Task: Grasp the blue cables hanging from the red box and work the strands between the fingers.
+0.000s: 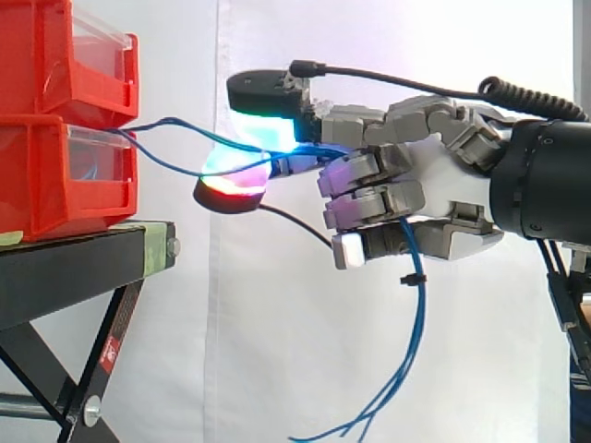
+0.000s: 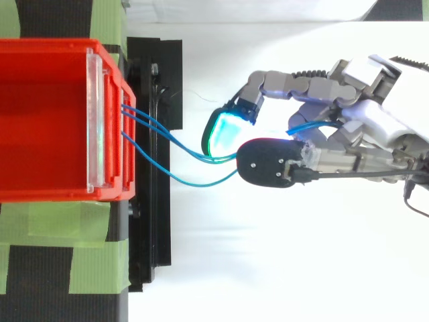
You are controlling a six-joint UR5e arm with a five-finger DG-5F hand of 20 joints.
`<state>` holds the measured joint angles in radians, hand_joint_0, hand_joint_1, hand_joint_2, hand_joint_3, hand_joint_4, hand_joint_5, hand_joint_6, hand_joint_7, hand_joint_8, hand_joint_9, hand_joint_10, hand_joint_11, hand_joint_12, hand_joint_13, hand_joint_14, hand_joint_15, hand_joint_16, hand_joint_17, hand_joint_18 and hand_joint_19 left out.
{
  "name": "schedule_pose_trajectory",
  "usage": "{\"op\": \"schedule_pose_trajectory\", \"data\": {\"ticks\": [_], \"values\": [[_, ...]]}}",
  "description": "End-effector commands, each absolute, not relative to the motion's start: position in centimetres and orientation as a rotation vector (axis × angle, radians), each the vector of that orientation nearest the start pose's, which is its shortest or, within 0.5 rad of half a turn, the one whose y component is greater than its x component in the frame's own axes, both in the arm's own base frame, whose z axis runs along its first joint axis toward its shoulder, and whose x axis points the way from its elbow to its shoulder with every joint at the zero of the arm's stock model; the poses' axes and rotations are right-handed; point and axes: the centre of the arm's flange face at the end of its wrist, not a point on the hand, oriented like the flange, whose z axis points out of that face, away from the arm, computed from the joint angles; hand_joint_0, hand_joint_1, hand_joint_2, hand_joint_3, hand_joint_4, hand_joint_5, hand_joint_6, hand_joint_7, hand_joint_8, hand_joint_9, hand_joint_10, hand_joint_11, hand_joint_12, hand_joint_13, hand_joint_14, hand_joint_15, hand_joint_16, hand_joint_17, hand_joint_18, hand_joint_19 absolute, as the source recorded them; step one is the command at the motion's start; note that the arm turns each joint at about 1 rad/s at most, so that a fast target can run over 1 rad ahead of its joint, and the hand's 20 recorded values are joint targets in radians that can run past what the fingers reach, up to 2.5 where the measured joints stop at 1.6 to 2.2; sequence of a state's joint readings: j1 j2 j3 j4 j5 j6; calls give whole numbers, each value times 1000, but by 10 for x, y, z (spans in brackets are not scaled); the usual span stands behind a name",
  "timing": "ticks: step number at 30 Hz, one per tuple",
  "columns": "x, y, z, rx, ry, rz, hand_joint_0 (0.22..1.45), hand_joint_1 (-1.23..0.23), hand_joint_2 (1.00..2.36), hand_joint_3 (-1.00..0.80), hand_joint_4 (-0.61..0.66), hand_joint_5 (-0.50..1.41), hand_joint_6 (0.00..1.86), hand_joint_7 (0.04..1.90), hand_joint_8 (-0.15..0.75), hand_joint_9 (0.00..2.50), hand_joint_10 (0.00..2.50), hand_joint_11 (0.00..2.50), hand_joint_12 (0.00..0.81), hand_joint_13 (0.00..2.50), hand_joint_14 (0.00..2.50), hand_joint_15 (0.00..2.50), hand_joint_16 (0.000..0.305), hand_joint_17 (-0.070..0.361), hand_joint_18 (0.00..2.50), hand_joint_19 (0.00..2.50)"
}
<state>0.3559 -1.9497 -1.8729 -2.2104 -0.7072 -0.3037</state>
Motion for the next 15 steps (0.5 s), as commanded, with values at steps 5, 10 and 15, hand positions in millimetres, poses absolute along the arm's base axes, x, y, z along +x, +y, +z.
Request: {"op": "schedule_pose_trajectory", "data": {"ticks": [5, 10, 15], "values": [[588, -5, 230, 1216, 795, 772, 905, -720, 1021, -216, 150, 376, 37, 1431, 532, 1780, 2500, 2500, 684, 1959, 2500, 1706, 243, 182, 2500, 603], [588, -5, 230, 1217, 797, 771, 984, -710, 1017, 131, 160, 273, 474, 1255, 532, 1780, 2500, 2500, 684, 1959, 2500, 1706, 243, 182, 2500, 603], [588, -5, 230, 1217, 797, 771, 897, -699, 1003, 55, 212, 288, 466, 1226, 532, 1780, 2500, 2500, 684, 1959, 2500, 1706, 243, 182, 2500, 603]]}}
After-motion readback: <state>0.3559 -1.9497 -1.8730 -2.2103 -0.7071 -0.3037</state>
